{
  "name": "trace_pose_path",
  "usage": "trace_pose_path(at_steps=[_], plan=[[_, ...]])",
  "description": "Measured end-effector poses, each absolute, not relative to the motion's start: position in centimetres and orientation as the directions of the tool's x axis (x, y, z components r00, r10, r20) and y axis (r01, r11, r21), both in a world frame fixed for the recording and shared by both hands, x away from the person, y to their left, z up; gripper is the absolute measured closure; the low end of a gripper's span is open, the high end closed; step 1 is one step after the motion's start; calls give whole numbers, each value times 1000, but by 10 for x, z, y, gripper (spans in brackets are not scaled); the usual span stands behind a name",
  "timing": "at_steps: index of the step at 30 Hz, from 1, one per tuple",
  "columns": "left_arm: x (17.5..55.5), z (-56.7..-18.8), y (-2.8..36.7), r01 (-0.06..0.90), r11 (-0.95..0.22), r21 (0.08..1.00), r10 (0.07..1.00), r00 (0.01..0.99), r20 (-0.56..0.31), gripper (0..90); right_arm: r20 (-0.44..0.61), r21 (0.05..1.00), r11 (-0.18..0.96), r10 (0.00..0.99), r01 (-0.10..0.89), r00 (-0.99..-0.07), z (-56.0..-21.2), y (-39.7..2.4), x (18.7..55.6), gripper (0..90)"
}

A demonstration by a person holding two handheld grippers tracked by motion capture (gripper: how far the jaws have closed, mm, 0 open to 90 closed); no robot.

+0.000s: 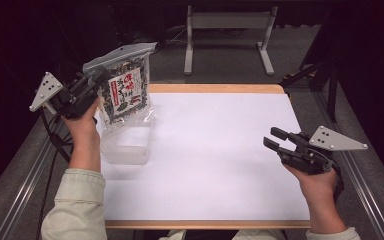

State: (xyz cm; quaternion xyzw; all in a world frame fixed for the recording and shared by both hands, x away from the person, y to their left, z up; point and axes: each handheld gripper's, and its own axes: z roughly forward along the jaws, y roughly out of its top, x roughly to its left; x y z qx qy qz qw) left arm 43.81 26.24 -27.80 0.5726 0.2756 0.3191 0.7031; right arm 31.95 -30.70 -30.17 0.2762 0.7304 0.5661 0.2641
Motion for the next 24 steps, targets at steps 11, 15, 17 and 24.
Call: trace_pose_path(at_steps=[11, 15, 17, 24], plan=[[443, -291, 261, -130, 130, 983, 775, 631, -19, 763, -66, 970, 214, 695, 119, -716, -306, -303, 322, 578], [444, -297, 262, -124, 134, 983, 778, 628, -27, 762, -65, 969, 215, 693, 120, -718, -307, -302, 323, 576], [445, -299, 263, -119, 139, 983, 778, 627, -34, 763, -64, 969, 215, 691, 120, -720, -307, -301, 323, 576], [449, -309, 261, -101, 147, 984, 783, 619, -53, 762, -64, 968, 219, 685, 122, -726, -308, -299, 325, 575]])
